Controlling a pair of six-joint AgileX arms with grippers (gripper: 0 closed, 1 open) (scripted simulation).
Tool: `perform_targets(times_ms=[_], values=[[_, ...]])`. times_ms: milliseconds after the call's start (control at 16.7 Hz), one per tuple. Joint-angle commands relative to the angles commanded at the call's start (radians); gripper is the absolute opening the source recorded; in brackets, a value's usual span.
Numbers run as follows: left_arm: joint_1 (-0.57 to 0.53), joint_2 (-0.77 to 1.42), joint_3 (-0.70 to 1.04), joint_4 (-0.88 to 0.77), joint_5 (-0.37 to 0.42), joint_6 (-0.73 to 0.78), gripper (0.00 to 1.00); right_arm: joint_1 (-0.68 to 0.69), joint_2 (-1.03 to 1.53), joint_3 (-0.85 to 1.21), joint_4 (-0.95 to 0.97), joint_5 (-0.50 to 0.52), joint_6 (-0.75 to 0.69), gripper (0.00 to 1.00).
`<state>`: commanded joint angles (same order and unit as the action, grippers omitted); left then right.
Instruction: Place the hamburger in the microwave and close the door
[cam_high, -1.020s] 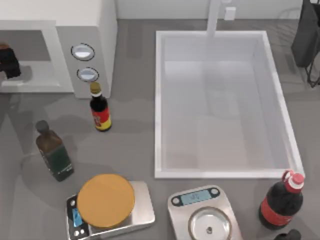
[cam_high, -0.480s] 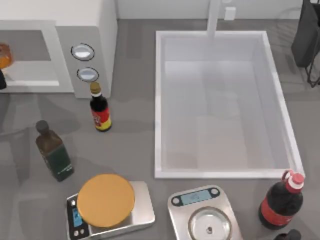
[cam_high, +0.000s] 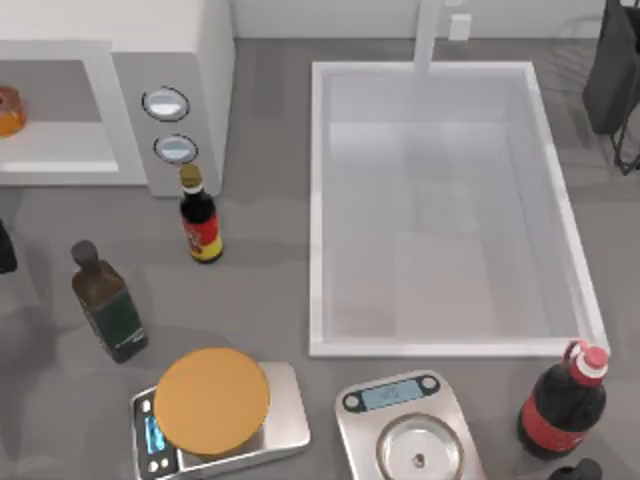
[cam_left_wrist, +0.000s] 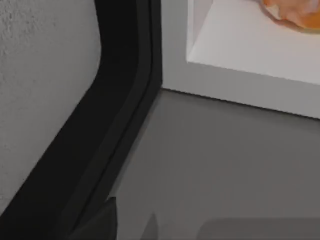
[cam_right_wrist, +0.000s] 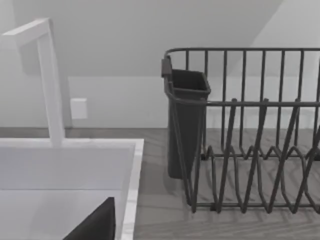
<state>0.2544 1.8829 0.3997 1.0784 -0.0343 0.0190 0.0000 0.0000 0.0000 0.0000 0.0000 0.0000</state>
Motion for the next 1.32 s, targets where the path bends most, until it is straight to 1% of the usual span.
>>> perform_targets(times_ms=[120, 420, 600, 780, 1020, 1320], values=[[0.006, 0.018, -0.025, -0.015, -0.001, 0.002, 1.0, 0.0, 0.0, 0.0, 0.0, 0.0, 0.0, 1.0], [0.001, 0.018, -0.023, -0.015, -0.002, 0.002, 1.0, 0.0, 0.0, 0.0, 0.0, 0.0, 0.0, 1.0], [-0.003, -0.024, 0.008, 0.0, -0.008, 0.002, 1.0, 0.0, 0.0, 0.0, 0.0, 0.0, 0.0, 1.0], [-0.009, -0.083, 0.035, -0.02, -0.014, 0.004, 1.0, 0.0, 0.0, 0.0, 0.0, 0.0, 0.0, 1.0], [-0.011, -0.168, 0.061, -0.101, -0.014, 0.007, 1.0, 0.0, 0.0, 0.0, 0.0, 0.0, 0.0, 1.0], [-0.006, -0.274, 0.082, -0.255, -0.008, 0.007, 1.0, 0.0, 0.0, 0.0, 0.0, 0.0, 0.0, 1.0]])
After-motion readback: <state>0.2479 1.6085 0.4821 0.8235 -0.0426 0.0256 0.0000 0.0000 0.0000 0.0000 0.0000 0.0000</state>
